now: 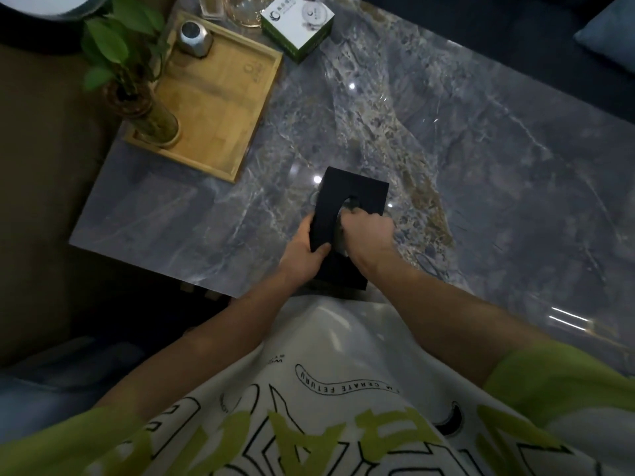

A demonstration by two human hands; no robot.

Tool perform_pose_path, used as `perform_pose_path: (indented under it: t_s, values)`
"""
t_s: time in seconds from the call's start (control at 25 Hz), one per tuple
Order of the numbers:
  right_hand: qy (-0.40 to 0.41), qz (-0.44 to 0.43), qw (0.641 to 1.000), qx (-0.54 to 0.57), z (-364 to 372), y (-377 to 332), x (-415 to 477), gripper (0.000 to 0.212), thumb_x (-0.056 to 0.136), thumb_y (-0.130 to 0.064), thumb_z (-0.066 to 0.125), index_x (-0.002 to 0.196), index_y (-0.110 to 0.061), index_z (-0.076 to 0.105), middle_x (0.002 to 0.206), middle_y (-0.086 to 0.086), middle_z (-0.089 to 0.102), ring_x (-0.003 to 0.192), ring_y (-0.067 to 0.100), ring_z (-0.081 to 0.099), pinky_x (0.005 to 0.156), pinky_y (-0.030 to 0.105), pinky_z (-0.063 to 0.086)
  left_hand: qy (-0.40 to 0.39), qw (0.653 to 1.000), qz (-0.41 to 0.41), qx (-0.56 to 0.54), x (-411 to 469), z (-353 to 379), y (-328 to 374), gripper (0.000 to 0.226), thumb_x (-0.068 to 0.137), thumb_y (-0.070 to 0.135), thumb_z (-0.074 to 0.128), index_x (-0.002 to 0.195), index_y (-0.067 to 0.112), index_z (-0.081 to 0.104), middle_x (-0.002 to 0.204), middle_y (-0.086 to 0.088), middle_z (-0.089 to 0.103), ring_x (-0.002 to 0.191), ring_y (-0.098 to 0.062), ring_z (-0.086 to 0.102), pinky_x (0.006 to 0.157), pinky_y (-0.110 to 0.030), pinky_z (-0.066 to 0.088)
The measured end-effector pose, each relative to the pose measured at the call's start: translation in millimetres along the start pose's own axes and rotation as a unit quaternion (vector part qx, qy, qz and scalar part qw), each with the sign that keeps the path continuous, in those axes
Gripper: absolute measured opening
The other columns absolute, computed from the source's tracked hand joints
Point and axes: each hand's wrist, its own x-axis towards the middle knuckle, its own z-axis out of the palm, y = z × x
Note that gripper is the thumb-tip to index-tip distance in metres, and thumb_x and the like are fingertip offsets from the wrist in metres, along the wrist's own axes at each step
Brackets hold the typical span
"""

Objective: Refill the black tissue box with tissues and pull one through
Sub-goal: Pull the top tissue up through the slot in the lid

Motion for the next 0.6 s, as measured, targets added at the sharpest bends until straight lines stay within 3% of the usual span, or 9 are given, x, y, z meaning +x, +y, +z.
perform_pose_path:
  t_s: [0.24, 0.48, 0.6]
  values:
    - [-0.035, -0.009, 0.998, -0.057, -9, -8, 9, 0.021, 0.093, -0.014, 0.052, 0.111, -0.008, 0.059, 0.109, 0.012, 0.068, 0.1, 0.034, 0.066, 0.072, 0.035, 0.042, -0.017, 1.0, 0.007, 0.016, 8, -8, 1, 0.069, 0.086, 0.018, 0.065, 0.144, 0.021, 0.028, 0.141, -0.007, 0.048, 0.127, -0.024, 0.049, 0.106, -0.049, 0.043]
    - [-0.013, 0.076, 0.997, -0.02, 1, -17, 13, 0.026, 0.084, -0.024, 0.065, 0.105, -0.01, 0.061, 0.095, 0.01, 0.07, 0.087, 0.033, 0.068, 0.065, 0.033, 0.039, -0.012, 0.998, 0.007, 0.055, 8, -11, 3, 0.067, 0.085, 0.02, 0.063, 0.143, 0.019, 0.029, 0.138, -0.012, 0.05, 0.123, -0.028, 0.052, 0.103, -0.046, 0.045]
    - [-0.004, 0.098, 0.995, 0.0, 2, -19, 13, 0.019, 0.084, -0.022, 0.064, 0.099, -0.012, 0.062, 0.092, 0.01, 0.07, 0.087, 0.034, 0.068, 0.065, 0.033, 0.038, -0.011, 0.997, 0.004, 0.08, 9, -10, 4, 0.068, 0.087, 0.02, 0.061, 0.146, 0.018, 0.027, 0.14, -0.013, 0.047, 0.124, -0.029, 0.05, 0.102, -0.042, 0.044]
